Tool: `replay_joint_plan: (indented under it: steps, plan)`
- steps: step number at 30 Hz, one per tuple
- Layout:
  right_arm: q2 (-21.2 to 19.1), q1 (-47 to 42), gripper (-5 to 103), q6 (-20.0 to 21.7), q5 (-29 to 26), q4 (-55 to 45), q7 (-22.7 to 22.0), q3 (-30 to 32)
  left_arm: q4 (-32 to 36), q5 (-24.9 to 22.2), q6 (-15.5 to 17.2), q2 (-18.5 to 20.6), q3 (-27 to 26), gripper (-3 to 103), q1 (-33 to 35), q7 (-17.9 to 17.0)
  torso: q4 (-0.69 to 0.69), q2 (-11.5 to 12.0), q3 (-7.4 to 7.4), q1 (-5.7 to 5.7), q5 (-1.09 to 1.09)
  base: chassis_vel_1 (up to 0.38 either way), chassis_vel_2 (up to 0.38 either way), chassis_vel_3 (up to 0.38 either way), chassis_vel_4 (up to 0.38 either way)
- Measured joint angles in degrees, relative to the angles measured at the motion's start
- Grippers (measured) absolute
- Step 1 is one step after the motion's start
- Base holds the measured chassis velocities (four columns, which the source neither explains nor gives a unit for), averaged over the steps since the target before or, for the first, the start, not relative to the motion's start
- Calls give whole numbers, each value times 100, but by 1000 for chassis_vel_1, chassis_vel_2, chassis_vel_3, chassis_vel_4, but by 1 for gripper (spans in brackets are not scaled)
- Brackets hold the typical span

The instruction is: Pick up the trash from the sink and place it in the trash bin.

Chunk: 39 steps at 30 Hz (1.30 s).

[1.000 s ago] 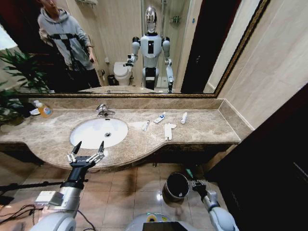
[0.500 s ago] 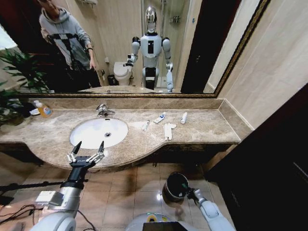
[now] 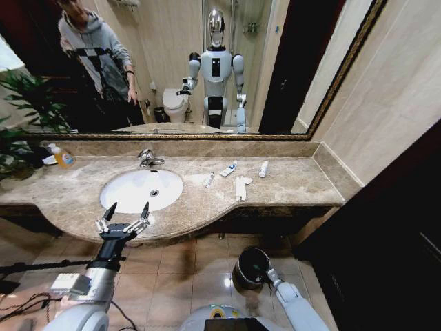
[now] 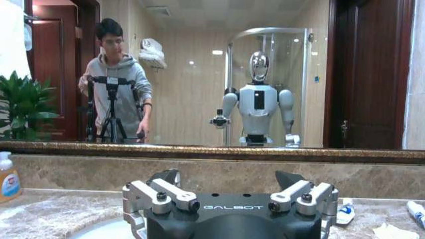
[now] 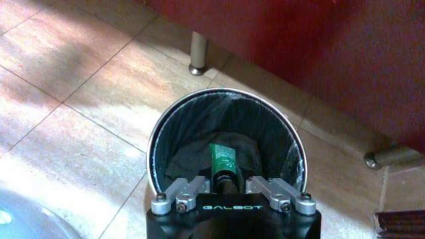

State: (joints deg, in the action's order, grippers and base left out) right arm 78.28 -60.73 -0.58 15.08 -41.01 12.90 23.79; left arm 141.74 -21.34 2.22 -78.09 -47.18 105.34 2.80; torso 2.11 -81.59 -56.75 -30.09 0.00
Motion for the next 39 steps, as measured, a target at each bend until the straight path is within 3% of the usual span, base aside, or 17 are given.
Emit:
replay_joint_plan:
  steps: [1, 3, 5, 7, 16, 22, 39]
  plan:
    - [15, 36, 27, -27, 7, 75, -14, 14, 0, 0, 0, 0, 0, 100, 0, 0, 0, 0, 0, 0, 0, 0, 0, 0, 0]
    - [18, 51, 27, -40, 9, 110, -18, 17, 0, 0, 0, 0, 0, 100, 0, 0, 0, 0, 0, 0, 0, 0, 0, 0, 0]
    - [15, 76, 44, -70, 15, 165, -23, 4, 0, 0, 0, 0, 0, 100, 0, 0, 0, 0, 0, 0, 0, 0, 0, 0, 0]
    - [14, 76, 44, -72, 15, 165, -24, -1, 0, 0, 0, 0, 0, 100, 0, 0, 0, 0, 0, 0, 0, 0, 0, 0, 0]
    - [45, 4, 82, -38, 19, -7, -65, -36, 0, 0, 0, 0, 0, 100, 0, 0, 0, 0, 0, 1, 1, 0, 0, 0, 0]
    - [45, -80, 99, -11, 36, -127, -87, -7, 0, 0, 0, 0, 0, 100, 0, 0, 0, 0, 1, 1, 0, 0, 0, 0, 0]
    - [81, -496, 100, -193, 32, -601, -385, 226, 0, 0, 0, 0, 0, 100, 0, 0, 0, 0, 1, 1, 1, 0, 0, 0, 0]
